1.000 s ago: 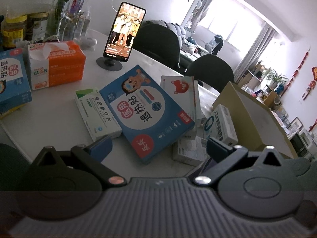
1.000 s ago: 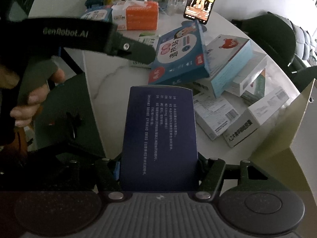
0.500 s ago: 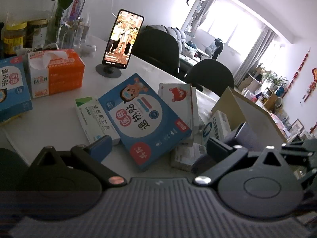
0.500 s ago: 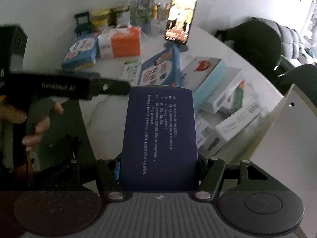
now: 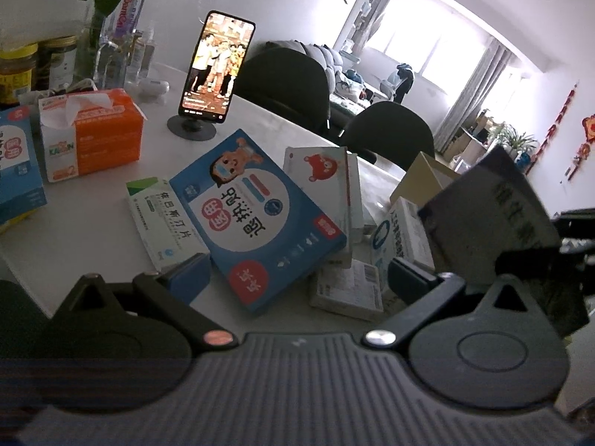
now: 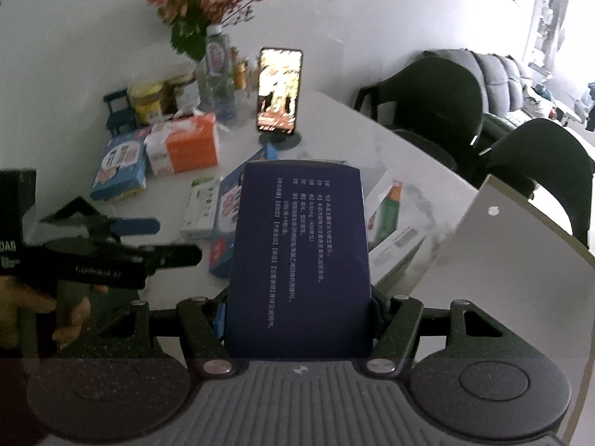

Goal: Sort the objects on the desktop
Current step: 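Carry the navy box with the right gripper over the tall cardboard box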

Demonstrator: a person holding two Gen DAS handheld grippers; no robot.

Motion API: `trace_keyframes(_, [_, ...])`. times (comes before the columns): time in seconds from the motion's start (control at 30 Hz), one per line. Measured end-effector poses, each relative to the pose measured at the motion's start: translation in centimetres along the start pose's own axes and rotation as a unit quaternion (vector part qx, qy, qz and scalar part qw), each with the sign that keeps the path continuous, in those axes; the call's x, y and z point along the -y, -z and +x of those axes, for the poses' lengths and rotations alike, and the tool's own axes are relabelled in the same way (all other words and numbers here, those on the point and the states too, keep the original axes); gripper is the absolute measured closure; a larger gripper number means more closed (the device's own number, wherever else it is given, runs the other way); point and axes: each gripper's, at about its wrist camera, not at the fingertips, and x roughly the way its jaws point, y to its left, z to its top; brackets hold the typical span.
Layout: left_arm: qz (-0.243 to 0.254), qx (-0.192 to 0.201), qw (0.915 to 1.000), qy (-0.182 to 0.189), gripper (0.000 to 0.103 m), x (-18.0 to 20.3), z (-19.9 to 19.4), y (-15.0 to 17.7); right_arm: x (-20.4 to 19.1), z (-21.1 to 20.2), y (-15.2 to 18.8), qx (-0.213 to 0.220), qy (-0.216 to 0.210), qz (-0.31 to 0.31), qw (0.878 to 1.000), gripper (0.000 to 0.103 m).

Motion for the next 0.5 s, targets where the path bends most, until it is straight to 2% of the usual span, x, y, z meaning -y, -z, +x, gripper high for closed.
trace_keyframes(0.5, [0.019,-0.011,0.9996,0.015,0.000,2.1,1.3,-0.4,4.5,-1.9,-0.4,0.027,0.032,0.048,0.998,0.035])
